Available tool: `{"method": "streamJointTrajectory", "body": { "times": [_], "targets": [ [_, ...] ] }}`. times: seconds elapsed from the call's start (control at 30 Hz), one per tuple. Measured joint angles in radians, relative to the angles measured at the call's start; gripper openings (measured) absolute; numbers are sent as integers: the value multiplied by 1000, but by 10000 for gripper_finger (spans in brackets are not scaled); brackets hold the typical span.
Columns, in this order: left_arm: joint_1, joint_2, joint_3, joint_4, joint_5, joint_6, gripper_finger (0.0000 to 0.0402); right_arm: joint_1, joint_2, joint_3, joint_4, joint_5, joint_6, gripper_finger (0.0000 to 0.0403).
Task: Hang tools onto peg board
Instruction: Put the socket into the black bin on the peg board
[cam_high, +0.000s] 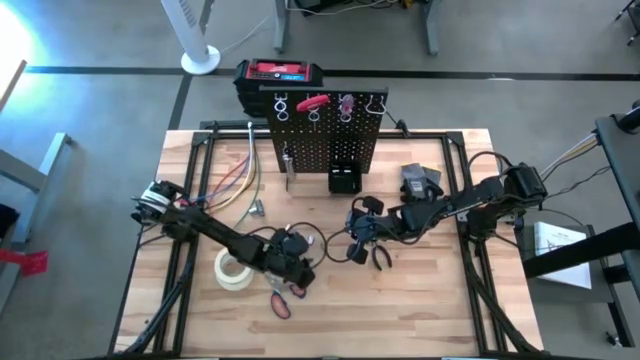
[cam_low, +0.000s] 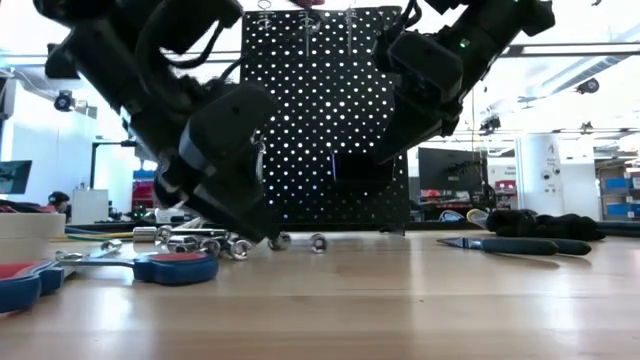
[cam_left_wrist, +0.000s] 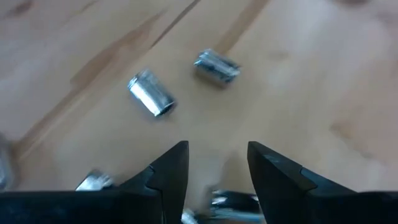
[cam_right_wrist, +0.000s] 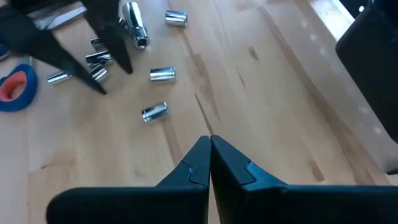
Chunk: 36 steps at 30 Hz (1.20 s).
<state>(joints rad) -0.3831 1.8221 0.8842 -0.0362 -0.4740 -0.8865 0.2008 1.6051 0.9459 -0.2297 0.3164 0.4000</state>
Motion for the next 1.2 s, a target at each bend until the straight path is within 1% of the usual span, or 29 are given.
{"method": "streamJointTrajectory", "body": {
  "times": [0.13,0.23,0.33,0.43,0.53,0.6,0.73,0.8,0.87,1.0,1.13,1.2],
  "targets": [
    [15,7,15,10,-16,126,154,9,10,-1,8,-4,-3,0],
    [22,25,13,38,-35,202,154,32,47,-11,21,-26,-67,2],
    [22,40,9,56,-35,232,153,45,108,-21,59,-36,-123,25],
    [15,39,9,65,-36,234,153,43,180,-21,122,-70,-166,73],
    [3,34,10,64,-37,234,153,41,253,-21,206,-82,-197,137],
    [-7,32,12,64,-37,232,153,40,284,-16,224,-78,-207,181],
    [-21,31,9,54,-37,209,153,33,306,-11,212,-38,-188,262],
    [-22,31,9,43,-37,199,153,31,304,-11,199,-34,-187,293],
    [-22,31,10,36,-38,195,153,31,293,-13,202,-29,-188,314],
    [-20,31,10,36,-40,194,153,26,281,-19,246,-40,-174,327],
    [-20,30,10,35,-40,194,153,18,287,-17,314,-124,-151,320],
    [-20,30,10,35,-40,193,153,14,300,-16,332,-142,-125,316]
  ]
}}
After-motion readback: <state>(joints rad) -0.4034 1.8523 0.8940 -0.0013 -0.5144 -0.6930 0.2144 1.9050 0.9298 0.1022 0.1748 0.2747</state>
